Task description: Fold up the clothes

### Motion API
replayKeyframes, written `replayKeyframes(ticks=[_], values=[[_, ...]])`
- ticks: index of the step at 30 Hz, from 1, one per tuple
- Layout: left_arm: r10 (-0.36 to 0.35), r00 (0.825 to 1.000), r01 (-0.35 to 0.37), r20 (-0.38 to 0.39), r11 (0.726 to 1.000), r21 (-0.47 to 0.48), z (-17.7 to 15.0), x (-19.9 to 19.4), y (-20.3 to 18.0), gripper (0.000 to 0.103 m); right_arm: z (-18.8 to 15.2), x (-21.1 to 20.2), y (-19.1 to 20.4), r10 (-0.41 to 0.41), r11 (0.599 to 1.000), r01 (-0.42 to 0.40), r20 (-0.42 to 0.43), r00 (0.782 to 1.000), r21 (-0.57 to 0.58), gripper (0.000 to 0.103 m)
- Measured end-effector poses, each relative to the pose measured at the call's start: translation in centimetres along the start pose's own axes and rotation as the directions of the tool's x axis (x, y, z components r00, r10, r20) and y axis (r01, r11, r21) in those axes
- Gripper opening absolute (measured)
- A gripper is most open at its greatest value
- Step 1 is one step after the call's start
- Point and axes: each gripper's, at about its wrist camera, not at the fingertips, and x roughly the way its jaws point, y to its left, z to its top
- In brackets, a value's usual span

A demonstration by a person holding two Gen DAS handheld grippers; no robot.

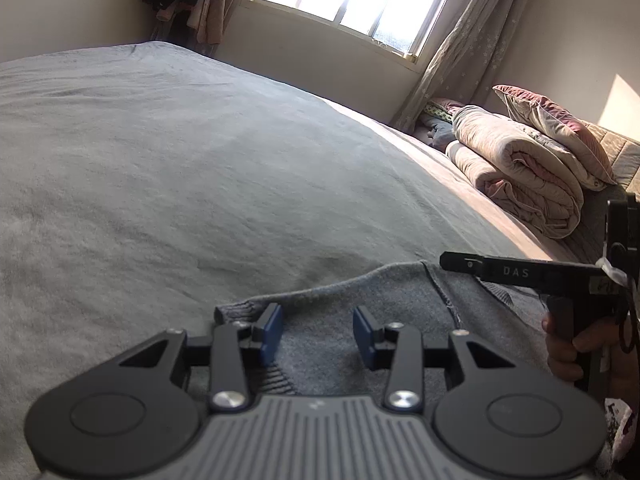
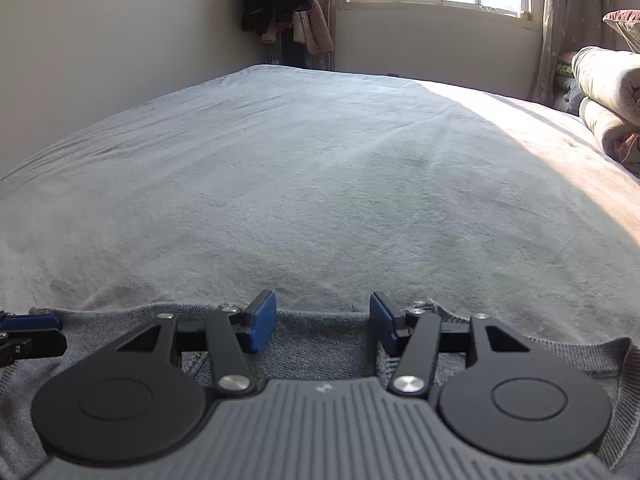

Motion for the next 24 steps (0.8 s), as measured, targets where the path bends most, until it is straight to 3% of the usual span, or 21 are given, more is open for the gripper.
replayKeyframes(ticks=[3,5,7,11,14,17,20,22,24], values=[[-0.021,1.0,0.02,-0.015,0.999,-0.05,0.4,-0.4,0.5,0.042,-1.1,-4.9,-0.7,-0.026,0.999,0.027,0.014,1.0,-0.032,0.066],[-0.018,1.0,0.016,-0.025,0.998,-0.063,0.8,-0.9,0.2,0.049,-2.4,-8.6,-1.3,-0.04,0.997,0.042,0.021,0.999,-0.061,0.071],[-0.003,1.0,0.002,-0.021,0.999,-0.042,1.0,-1.6,-1.0,0.057,-4.2,-12.0,-2.5,-0.056,0.995,0.057,0.006,0.998,-0.078,0.077],[-0.008,0.999,0.01,-0.043,0.999,0.052,0.7,-2.6,-5.3,0.082,-7.5,-16.3,-4.8,-0.113,0.991,0.109,-0.051,0.992,-0.076,0.079],[-0.05,0.995,0.062,-0.089,0.988,0.142,-0.5,-3.2,-10.2,0.086,-9.7,-17.7,-6.0,-0.127,0.992,0.126,-0.084,0.988,-0.016,0.082],[-0.129,0.989,0.14,-0.074,0.972,0.188,-3.4,-4.3,-15.4,0.095,-12.0,-18.9,-6.6,-0.143,0.987,0.149,-0.095,0.985,0.062,0.085],[-0.235,0.967,0.25,-0.096,0.945,0.212,-7.6,-5.3,-18.6,0.1,-14.1,-20.0,-6.3,-0.214,0.972,0.221,-0.097,0.972,0.078,0.091],[-0.182,0.961,0.235,-0.206,0.935,0.267,-10.4,-5.1,-20.4,0.1,-15.7,-20.7,-6.2,-0.247,0.963,0.258,-0.126,0.961,0.078,0.1],[-0.094,0.971,0.166,-0.218,0.925,0.342,-12.7,-5.6,-21.2,0.1,-17.4,-22.0,-6.3,-0.248,0.962,0.258,-0.12,0.961,0.085,0.103]])
